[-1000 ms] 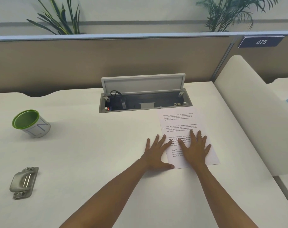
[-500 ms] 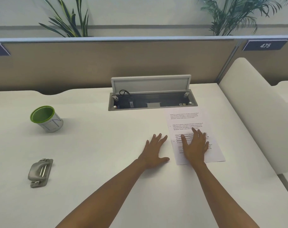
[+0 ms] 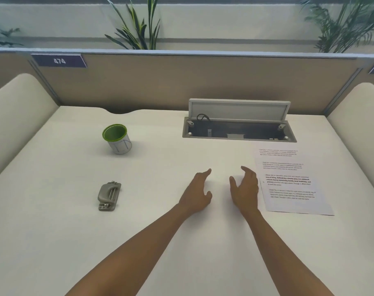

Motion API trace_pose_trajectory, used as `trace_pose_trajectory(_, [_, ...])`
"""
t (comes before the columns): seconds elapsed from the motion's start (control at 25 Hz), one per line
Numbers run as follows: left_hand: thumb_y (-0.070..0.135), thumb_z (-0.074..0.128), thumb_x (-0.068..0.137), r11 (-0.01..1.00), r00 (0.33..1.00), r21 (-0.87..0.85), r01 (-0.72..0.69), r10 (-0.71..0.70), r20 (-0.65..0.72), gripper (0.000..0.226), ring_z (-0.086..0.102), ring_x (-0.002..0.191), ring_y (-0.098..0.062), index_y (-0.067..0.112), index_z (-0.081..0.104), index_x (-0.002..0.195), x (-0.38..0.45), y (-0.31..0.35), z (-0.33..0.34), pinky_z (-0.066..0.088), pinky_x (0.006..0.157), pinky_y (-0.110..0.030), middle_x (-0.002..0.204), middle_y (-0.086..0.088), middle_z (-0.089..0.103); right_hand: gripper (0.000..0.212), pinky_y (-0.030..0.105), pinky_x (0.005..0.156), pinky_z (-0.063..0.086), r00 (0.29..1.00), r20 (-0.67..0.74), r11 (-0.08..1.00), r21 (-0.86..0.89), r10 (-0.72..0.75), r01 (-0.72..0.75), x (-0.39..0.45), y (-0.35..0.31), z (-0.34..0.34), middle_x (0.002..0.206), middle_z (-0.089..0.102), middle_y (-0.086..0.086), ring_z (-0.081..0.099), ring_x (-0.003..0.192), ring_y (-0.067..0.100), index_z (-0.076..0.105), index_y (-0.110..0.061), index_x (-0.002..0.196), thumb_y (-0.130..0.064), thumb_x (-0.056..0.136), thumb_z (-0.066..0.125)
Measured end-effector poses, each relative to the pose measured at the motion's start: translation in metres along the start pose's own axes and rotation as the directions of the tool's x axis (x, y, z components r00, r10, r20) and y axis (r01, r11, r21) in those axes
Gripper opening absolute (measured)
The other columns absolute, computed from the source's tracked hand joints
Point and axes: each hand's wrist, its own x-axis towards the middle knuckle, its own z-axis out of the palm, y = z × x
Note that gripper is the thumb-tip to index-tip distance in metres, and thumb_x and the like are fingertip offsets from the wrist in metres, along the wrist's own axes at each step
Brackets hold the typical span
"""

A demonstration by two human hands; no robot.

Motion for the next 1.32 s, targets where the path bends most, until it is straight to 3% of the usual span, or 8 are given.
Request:
trace_pose_trajectory(0.32, [0.011, 0.061, 0.090, 0.998, 0.986, -0.069, 0.001, -0.012, -0.167, 0.065, 0.042, 0.136, -0.011, 0.019, 0.037, 0.151, -0.044, -0.062, -0.063, 0.027, 0.101, -0.010, 0.146, 0.002, 0.043, 0.053, 0.045, 0.110, 0.037, 0.978, 0.170, 0.992, 0.057, -0.119, 0.111, -0.056, -0.064, 0.062, 0.142, 0.044, 0.006, 0.044, 0.132, 0.025, 0.042, -0.010, 0.142, -0.020, 0.094, 0.061])
trace_pose_trajectory(0.56, [0.007, 0.062, 0.089, 0.991, 0.953, -0.110, 0.076, -0.104, -0.285, 0.061, 0.044, 0.135, -0.012, 0.017, 0.043, 0.147, -0.072, -0.104, -0.106, 0.028, 0.103, -0.014, 0.145, 0.001, 0.048, 0.055, 0.037, 0.109, 0.036, 0.951, 0.251, 0.984, 0.020, -0.179, 0.180, -0.082, -0.093, 0.092, 0.145, 0.040, 0.003, 0.042, 0.133, 0.023, 0.038, -0.011, 0.145, -0.023, 0.095, 0.059])
trace_pose_trajectory(0.64, [0.007, 0.063, 0.088, 0.988, 0.888, -0.095, 0.120, -0.150, -0.435, 0.052, 0.051, 0.128, -0.016, 0.016, 0.053, 0.138, -0.081, -0.112, -0.117, 0.034, 0.101, -0.018, 0.137, 0.002, 0.055, 0.057, 0.034, 0.107, 0.036, 0.940, 0.280, 0.979, -0.009, -0.193, 0.204, -0.088, -0.101, 0.103, 0.147, 0.038, 0.004, 0.043, 0.133, 0.023, 0.037, -0.010, 0.146, -0.025, 0.095, 0.059])
trace_pose_trajectory(0.8, [0.009, 0.065, 0.081, 0.954, 0.630, -0.133, 0.268, -0.278, -0.725, 0.036, 0.059, 0.106, -0.023, 0.017, 0.063, 0.116, -0.097, -0.124, -0.140, 0.049, 0.087, -0.037, 0.117, 0.000, 0.061, 0.067, 0.034, 0.110, 0.032, 0.900, 0.379, 0.971, -0.022, -0.214, 0.240, -0.101, -0.111, 0.128, 0.154, 0.030, 0.006, 0.039, 0.140, 0.024, 0.032, -0.011, 0.150, -0.033, 0.094, 0.061])
trace_pose_trajectory(0.88, [0.011, 0.068, 0.081, 0.922, 0.585, -0.173, 0.347, -0.357, -0.728, 0.038, 0.055, 0.109, -0.028, 0.013, 0.061, 0.118, -0.102, -0.136, -0.152, 0.048, 0.088, -0.042, 0.122, -0.006, 0.058, 0.077, 0.038, 0.120, 0.021, 0.862, 0.464, 0.963, -0.063, -0.204, 0.262, -0.106, -0.113, 0.143, 0.162, 0.018, 0.008, 0.021, 0.151, 0.024, 0.025, -0.014, 0.154, -0.041, 0.091, 0.062])
trace_pose_trajectory(1.04, [0.029, 0.072, 0.085, 0.871, 0.604, -0.189, 0.454, -0.457, -0.653, 0.047, 0.049, 0.116, -0.032, 0.008, 0.057, 0.125, -0.109, -0.154, -0.162, 0.047, 0.092, -0.045, 0.126, -0.011, 0.054, 0.091, 0.042, 0.124, -0.006, 0.808, 0.561, 0.926, -0.180, -0.180, 0.332, -0.112, -0.108, 0.165, 0.168, -0.008, 0.003, -0.010, 0.155, 0.025, 0.008, -0.019, 0.159, -0.057, 0.090, 0.055])
trace_pose_trajectory(1.16, [0.032, 0.072, 0.085, 0.823, 0.600, -0.268, 0.501, -0.554, -0.577, 0.042, 0.052, 0.112, -0.032, 0.007, 0.059, 0.115, -0.107, -0.161, -0.166, 0.050, 0.089, -0.045, 0.117, -0.011, 0.058, 0.091, 0.043, 0.123, -0.013, 0.785, 0.593, 0.886, -0.250, -0.180, 0.391, -0.112, -0.101, 0.170, 0.166, -0.018, 0.001, -0.020, 0.153, 0.024, 0.000, -0.021, 0.159, -0.066, 0.092, 0.042])
trace_pose_trajectory(1.32, [0.033, 0.076, 0.082, 0.787, 0.572, -0.383, 0.484, -0.615, -0.542, 0.038, 0.065, 0.085, -0.030, 0.010, 0.059, 0.106, -0.109, -0.161, -0.171, 0.055, 0.070, -0.038, 0.092, -0.003, 0.065, 0.094, 0.045, 0.122, -0.014, 0.770, 0.618, 0.866, -0.285, -0.162, 0.410, -0.109, -0.099, 0.171, 0.165, -0.021, 0.001, -0.022, 0.152, 0.025, -0.003, -0.023, 0.159, -0.071, 0.090, 0.039])
